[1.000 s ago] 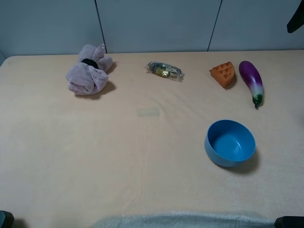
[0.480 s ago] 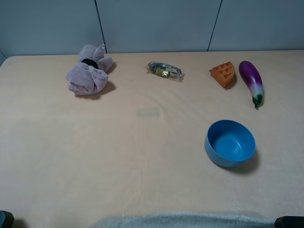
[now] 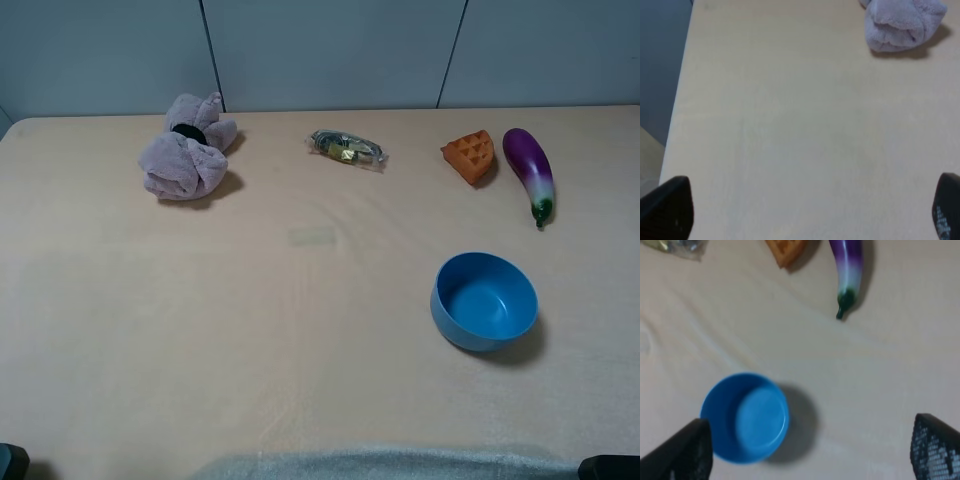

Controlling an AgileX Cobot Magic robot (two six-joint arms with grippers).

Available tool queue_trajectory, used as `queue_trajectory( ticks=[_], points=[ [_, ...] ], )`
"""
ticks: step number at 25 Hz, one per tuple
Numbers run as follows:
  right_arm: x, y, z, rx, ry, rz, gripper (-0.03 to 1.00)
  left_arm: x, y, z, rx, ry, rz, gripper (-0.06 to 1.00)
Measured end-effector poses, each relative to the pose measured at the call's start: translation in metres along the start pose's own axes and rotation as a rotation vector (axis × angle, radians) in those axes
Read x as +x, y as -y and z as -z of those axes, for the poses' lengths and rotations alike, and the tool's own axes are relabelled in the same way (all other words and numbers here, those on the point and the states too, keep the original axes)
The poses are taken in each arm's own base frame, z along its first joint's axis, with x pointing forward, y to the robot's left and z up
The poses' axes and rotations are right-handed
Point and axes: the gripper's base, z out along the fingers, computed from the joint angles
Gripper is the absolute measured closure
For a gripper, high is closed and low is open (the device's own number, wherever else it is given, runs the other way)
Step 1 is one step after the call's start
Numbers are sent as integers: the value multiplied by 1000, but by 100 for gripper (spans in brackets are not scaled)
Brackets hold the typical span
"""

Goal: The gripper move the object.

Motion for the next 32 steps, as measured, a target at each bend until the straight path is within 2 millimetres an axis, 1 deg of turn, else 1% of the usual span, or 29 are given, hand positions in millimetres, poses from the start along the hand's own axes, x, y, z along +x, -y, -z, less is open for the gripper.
queue_trajectory(
  ticks=[2,7,10,21,23,26,30,32],
  points=[
    [16,0,2,0,12,-2,36,0,0,0,0,0,0,-1],
    [55,-1,11,0,80,5,29,0,0,0,0,0,0,-1],
    [75,1,16,15,128,0,28,0,0,0,0,0,0,-1],
    [136,11,30,134,351,0,28,0,0,0,0,0,0,-1],
    [144,13,30,153,390,6,28,0,0,0,0,0,0,-1],
    [153,15,25,164,437,9,28,0,0,0,0,0,0,-1],
    [155,17,10,164,417,10,28,0,0,0,0,0,0,-1],
    [152,17,9,164,451,14,28,0,0,0,0,0,0,-1]
  ],
)
